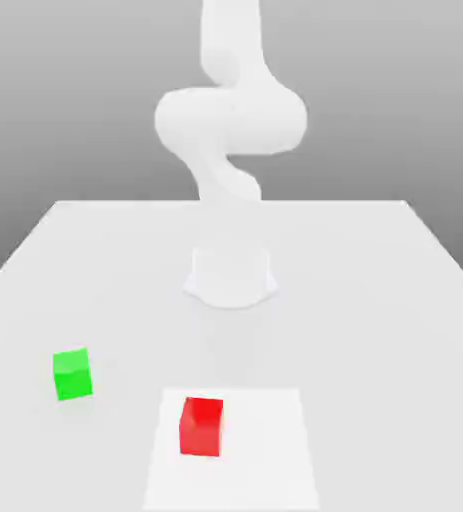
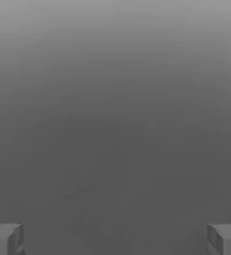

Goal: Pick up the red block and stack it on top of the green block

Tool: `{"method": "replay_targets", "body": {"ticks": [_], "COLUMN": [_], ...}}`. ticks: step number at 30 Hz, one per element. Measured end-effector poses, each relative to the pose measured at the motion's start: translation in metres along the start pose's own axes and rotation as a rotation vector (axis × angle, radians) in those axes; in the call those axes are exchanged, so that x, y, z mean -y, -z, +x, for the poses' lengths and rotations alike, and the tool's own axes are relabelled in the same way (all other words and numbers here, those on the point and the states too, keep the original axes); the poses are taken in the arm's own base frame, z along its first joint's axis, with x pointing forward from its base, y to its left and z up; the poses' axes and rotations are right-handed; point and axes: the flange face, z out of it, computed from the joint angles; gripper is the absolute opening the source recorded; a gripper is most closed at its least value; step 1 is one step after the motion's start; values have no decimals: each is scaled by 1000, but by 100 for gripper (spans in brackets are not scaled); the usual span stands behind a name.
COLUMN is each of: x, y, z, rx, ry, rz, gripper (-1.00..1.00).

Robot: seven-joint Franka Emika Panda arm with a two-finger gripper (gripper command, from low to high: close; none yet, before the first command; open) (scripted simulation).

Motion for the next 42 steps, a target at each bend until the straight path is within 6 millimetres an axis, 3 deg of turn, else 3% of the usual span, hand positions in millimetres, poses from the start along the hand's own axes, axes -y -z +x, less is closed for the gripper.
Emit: {"method": "replay_targets", "body": {"ticks": [5,11,16,20,22,26,27,34,40,42], "x": [-31,-92,-158,-214,-229,-250,-254,-254,-231,-266], "y": [-120,-236,-308,-348,-365,-396,-401,-401,-359,-340], "z": [-18,-62,-115,-162,-176,-198,-201,-201,-174,-139], "rx": [116,252,368,457,473,477,477,477,475,439], "ry": [-17,-38,-58,-77,-78,-78,-78,-78,-86,-193], "rz": [-137,-291,-418,-513,-528,-532,-533,-533,-535,-567], "gripper": [0,0,0,0,0,0,-100,-100,-100,-100]}}
